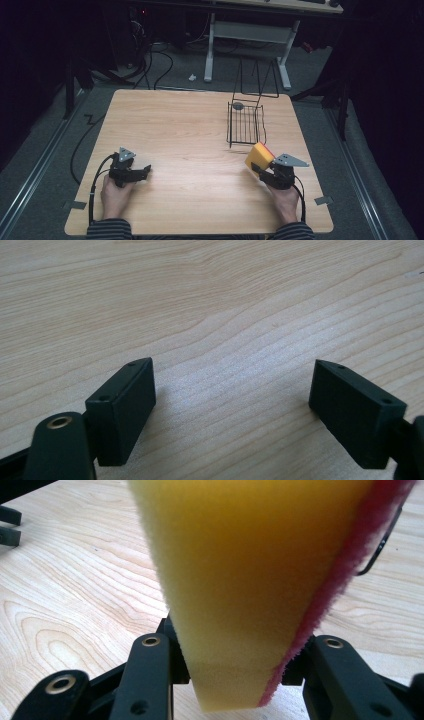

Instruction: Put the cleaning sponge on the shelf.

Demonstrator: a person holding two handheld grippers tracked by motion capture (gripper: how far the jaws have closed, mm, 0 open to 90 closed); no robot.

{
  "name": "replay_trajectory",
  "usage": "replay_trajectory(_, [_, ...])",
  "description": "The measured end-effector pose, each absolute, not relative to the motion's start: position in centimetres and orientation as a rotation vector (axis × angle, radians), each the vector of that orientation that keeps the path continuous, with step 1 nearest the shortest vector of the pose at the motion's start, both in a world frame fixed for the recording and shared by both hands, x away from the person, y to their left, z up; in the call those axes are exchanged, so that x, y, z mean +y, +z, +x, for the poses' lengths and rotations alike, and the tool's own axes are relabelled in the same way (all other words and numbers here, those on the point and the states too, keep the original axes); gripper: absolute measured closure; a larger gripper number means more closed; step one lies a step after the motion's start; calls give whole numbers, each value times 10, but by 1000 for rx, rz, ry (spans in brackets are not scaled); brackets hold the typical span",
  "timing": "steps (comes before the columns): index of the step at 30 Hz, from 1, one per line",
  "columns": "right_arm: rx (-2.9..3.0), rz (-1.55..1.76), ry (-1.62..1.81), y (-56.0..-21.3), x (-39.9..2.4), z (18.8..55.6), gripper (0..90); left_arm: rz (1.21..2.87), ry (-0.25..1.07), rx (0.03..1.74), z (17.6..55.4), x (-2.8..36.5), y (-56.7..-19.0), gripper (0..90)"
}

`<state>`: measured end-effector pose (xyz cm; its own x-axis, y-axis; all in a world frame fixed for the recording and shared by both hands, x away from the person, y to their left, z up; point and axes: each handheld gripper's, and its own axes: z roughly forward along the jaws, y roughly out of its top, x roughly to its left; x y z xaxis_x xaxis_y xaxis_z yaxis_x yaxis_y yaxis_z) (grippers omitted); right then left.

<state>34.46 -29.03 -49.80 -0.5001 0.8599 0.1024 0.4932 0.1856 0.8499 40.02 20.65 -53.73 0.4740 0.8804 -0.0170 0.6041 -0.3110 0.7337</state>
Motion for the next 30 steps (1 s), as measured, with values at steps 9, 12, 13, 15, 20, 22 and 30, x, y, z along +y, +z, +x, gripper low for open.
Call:
replay_trajectory(9, [2075,1235,1250,-488,-287,346,609,2035,515,1226,400,206,-537,193])
replay_trajectory(12, [2069,1235,1253,-486,-287,347,609,2035,515,1225,400,207,-537,193])
replay_trajectory(13, [2067,1239,1254,-485,-288,347,610,2035,515,1226,400,207,-537,193])
replay_trajectory(15, [2064,1243,1261,-484,-289,347,609,2035,514,1226,400,207,-537,193])
replay_trajectory(20, [2069,1244,1252,-480,-291,347,609,2035,514,1226,400,207,-537,193])
replay_trajectory(22, [2063,1253,1262,-478,-291,348,610,2034,514,1226,400,207,-537,193])
replay_trajectory(30, [2057,1250,1267,-470,-295,352,609,2034,514,1226,400,207,-537,194])
